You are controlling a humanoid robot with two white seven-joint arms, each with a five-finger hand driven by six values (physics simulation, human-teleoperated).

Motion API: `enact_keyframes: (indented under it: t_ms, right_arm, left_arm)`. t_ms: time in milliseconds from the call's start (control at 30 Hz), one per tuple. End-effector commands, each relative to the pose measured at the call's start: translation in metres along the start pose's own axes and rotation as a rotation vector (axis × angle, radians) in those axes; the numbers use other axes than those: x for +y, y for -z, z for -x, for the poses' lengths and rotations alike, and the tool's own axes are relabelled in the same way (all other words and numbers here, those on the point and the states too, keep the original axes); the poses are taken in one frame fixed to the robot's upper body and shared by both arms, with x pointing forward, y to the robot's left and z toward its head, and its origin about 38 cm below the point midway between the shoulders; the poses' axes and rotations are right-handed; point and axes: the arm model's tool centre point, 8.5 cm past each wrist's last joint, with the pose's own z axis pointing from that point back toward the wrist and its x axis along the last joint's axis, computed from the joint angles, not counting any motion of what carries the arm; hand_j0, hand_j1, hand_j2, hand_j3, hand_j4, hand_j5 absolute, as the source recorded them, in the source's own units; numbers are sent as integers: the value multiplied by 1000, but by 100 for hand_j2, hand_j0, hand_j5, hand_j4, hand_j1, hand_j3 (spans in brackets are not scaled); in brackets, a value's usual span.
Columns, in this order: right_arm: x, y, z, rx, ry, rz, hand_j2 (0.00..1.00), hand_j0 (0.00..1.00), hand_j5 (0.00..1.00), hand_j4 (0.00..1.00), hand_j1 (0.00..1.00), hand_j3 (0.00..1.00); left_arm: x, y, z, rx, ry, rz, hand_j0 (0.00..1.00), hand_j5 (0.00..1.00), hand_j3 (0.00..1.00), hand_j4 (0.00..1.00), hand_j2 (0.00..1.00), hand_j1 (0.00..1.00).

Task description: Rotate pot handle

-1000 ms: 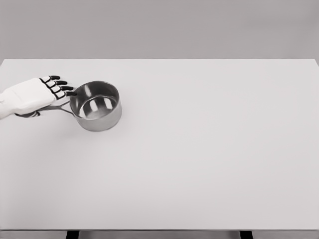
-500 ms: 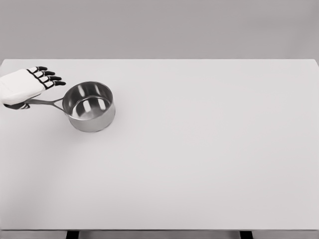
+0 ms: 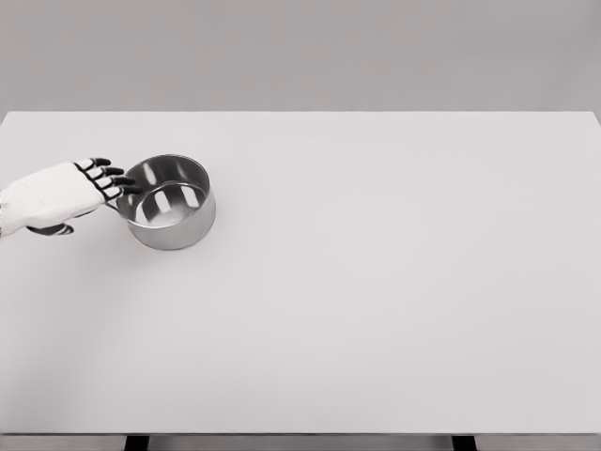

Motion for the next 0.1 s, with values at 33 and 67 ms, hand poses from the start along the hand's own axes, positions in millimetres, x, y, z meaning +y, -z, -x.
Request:
enact_keyframes:
  t_ms: [33, 67]
  right_arm:
    - [0, 0, 0, 0, 1, 0, 100, 100, 100, 100, 100, 100]
    - [0, 0, 0, 0, -1, 0, 100, 100, 100, 100, 100, 100]
  left_arm:
    - [14, 2, -10, -27, 27, -35, 100, 100, 100, 100, 100, 100]
    - [17, 2, -11, -32, 33, -43, 100, 100, 100, 100, 100, 100]
